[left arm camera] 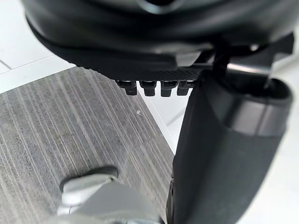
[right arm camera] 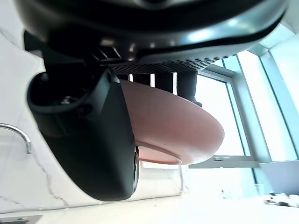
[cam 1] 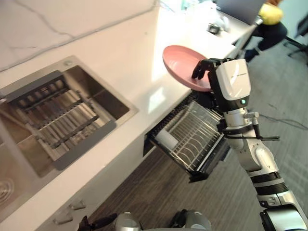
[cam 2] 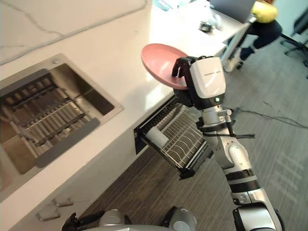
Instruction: Walk over to the sink, pick up the cup, carry it to the dishwasher, place the cup inside the dishwasher, then close the dishwasher door
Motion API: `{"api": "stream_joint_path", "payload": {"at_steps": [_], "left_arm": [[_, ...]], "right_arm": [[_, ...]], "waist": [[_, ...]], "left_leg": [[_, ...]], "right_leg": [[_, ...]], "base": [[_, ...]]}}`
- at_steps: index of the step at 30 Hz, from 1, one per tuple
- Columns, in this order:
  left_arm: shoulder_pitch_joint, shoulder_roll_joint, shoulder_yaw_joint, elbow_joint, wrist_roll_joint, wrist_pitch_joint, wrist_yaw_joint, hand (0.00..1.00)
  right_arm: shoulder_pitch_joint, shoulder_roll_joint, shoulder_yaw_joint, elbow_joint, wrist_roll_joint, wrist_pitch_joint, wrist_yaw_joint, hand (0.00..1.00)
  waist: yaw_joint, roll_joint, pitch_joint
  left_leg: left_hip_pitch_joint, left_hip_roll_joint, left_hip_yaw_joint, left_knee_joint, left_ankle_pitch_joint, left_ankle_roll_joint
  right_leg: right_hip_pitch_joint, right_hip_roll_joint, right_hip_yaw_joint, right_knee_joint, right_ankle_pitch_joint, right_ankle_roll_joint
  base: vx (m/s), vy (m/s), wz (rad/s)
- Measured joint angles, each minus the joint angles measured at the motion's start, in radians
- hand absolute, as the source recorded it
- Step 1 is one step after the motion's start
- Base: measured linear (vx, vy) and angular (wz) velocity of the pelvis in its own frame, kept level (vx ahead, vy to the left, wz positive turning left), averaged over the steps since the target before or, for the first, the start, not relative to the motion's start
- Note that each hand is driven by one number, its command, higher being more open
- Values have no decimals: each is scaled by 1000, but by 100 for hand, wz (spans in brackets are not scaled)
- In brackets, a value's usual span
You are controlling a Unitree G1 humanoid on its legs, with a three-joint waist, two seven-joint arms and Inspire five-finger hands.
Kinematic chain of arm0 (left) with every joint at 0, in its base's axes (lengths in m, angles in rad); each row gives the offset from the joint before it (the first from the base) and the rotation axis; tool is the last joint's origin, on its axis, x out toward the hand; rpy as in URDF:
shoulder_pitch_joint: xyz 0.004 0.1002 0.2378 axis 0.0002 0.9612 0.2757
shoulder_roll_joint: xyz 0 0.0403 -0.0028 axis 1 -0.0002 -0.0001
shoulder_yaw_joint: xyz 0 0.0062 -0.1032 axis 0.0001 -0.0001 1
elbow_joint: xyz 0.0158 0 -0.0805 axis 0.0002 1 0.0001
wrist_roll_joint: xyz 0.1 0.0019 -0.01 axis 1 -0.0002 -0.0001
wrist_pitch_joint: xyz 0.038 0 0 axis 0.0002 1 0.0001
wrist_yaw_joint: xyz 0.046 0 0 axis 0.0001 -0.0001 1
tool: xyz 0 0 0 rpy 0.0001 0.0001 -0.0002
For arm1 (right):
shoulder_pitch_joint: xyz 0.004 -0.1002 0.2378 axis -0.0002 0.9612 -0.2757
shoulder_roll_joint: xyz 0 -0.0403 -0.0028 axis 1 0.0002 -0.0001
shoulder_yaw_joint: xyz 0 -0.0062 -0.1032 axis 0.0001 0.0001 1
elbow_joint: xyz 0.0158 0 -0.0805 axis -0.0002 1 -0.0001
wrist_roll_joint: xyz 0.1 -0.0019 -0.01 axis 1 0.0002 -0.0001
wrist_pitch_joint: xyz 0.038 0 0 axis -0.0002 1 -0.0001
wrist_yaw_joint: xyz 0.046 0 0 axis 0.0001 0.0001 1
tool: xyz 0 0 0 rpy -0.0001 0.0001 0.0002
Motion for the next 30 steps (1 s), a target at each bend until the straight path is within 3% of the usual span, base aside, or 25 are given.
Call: {"api": "stream_joint_path", "payload": {"at_steps": [4, 5, 6, 7, 8, 14, 25, 30], "left_arm": [[-23, -3, 1, 7, 3, -9, -26, 100], [-23, -1, 2, 11, 19, -9, -53, 100], [-23, 0, 1, 18, 42, -9, -80, 100], [-23, -7, -1, 20, 46, -9, -87, 100], [-25, -15, -4, 16, 42, -9, -89, 100], [-20, -3, -22, 23, 61, -19, -82, 100], [-36, -37, -62, -3, 38, -34, -81, 100], [-57, -35, -86, -10, -3, -35, -82, 100]], "right_arm": [[9, -7, 3, 2, 30, 28, 76, 0], [23, -6, 2, 1, 60, 31, 95, 0], [35, 7, 1, 10, 86, 38, 104, 0], [37, 10, 0, 16, 96, 43, 108, 0], [61, 12, -12, 11, 110, 43, 111, 0], [106, 24, -13, 56, 107, 43, 127, 0], [19, 36, -100, 233, 140, 209, 69, 0], [-20, 36, -113, 242, 160, 227, 60, 0]], "waist": [[-10, -7, -24], [-7, -16, -28], [3, -43, -28], [6, -42, -36], [16, -45, -47], [21, -48, -56], [21, 23, -3], [-3, 45, 31]], "left_leg": [[23, 8, 20, -7, 25, -43], [8, 29, 11, 75, 36, -53], [-46, 39, -20, 116, 3, -60], [-49, 28, -42, -9, 26, -61], [-40, 21, -62, -119, 143, -96], [-61, -7, -128, -195, 193, -95], [-116, -37, -171, -277, 271, -91], [-156, -40, -166, -274, 284, -86]], "right_leg": [[28, 31, 3, -56, -1, 18], [71, 43, 13, -114, 9, 27], [99, 34, 43, -156, 17, 40], [100, 36, 47, -165, 28, 59], [105, 43, 48, -188, 39, 91], [130, 47, -22, -253, 48, 107], [79, 41, -56, -271, 53, 115], [22, 28, -47, -233, 47, 124]], "base": [[56, -144, -25], [42, -136, -2], [27, -145, -1], [-23, -55, -7], [35, -6, -5], [39, -29, 33], [-42, -14, 14], [-72, 9, -4]]}}
